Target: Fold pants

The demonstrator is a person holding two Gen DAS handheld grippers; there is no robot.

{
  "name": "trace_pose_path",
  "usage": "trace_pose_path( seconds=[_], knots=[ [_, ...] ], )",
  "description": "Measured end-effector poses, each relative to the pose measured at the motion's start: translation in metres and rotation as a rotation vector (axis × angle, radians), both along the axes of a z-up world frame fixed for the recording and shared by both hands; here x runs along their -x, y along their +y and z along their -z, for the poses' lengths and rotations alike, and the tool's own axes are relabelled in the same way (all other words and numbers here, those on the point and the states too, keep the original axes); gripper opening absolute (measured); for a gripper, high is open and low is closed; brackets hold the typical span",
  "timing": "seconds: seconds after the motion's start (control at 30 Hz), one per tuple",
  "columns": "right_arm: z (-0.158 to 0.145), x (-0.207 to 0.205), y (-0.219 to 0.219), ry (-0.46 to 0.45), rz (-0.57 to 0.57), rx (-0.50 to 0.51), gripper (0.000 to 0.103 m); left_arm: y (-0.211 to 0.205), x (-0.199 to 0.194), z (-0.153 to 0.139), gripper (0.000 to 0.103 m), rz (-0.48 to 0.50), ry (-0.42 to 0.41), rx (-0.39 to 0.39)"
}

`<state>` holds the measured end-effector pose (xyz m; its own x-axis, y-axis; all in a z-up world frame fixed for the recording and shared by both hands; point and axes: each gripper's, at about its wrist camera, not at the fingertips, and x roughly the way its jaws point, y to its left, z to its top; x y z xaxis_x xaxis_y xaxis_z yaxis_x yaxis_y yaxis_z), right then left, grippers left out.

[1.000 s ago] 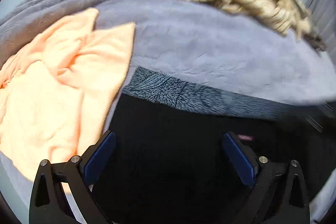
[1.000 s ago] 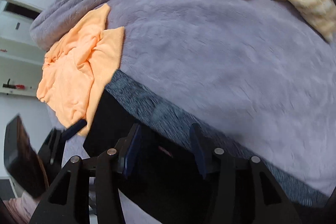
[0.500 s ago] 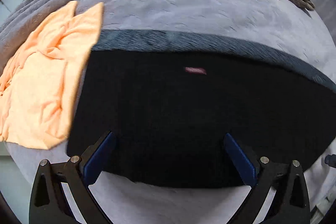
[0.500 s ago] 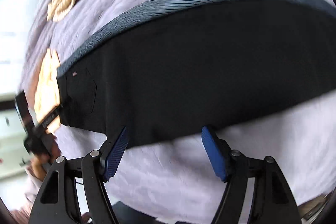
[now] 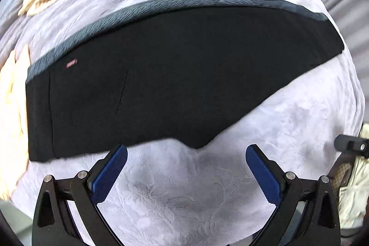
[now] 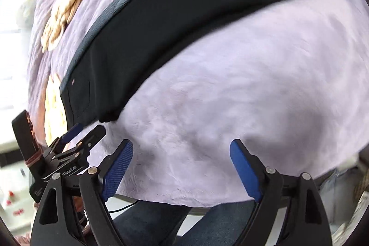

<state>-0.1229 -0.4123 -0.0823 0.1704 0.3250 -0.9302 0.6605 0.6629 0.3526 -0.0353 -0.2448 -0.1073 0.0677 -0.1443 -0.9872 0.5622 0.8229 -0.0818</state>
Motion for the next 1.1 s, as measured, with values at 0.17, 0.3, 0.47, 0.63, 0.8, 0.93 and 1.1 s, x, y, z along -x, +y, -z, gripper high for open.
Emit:
trace_pose_path(
  seconds=[0.17,0.3,0.47,0.63,0.8,0.93,1.1],
  knots=[
    [-0.009,0.029,-0.031,-0.030,0.128,0.019,0.088,-0.027,-0.010,0.001,0.103,0.045,-0.027,-0.039],
    [-0.019,0.047,-0.088,-0.065,0.217,0.061,0.088,-0.053,-0.016,-0.003,0.103,0.009,-0.050,-0.053],
    [-0.028,0.046,-0.179,-0.125,0.300,0.088,0.088,-0.102,-0.013,-0.010,0.103,-0.077,-0.031,-0.060],
    [-0.016,0.034,-0.259,-0.181,0.366,0.043,0.088,-0.150,-0.014,-0.015,0.103,-0.130,-0.056,-0.086],
    [0.010,0.023,-0.320,-0.211,0.445,-0.052,0.088,-0.191,-0.026,-0.013,0.103,-0.208,-0.059,-0.071],
    [0.025,0.021,-0.341,-0.264,0.468,-0.111,0.065,-0.207,-0.040,0.002,0.103,-0.222,-0.064,-0.108],
    [0.036,0.015,-0.348,-0.281,0.451,-0.129,0.014,-0.212,-0.046,0.019,0.103,-0.221,-0.047,-0.146]
  ],
)
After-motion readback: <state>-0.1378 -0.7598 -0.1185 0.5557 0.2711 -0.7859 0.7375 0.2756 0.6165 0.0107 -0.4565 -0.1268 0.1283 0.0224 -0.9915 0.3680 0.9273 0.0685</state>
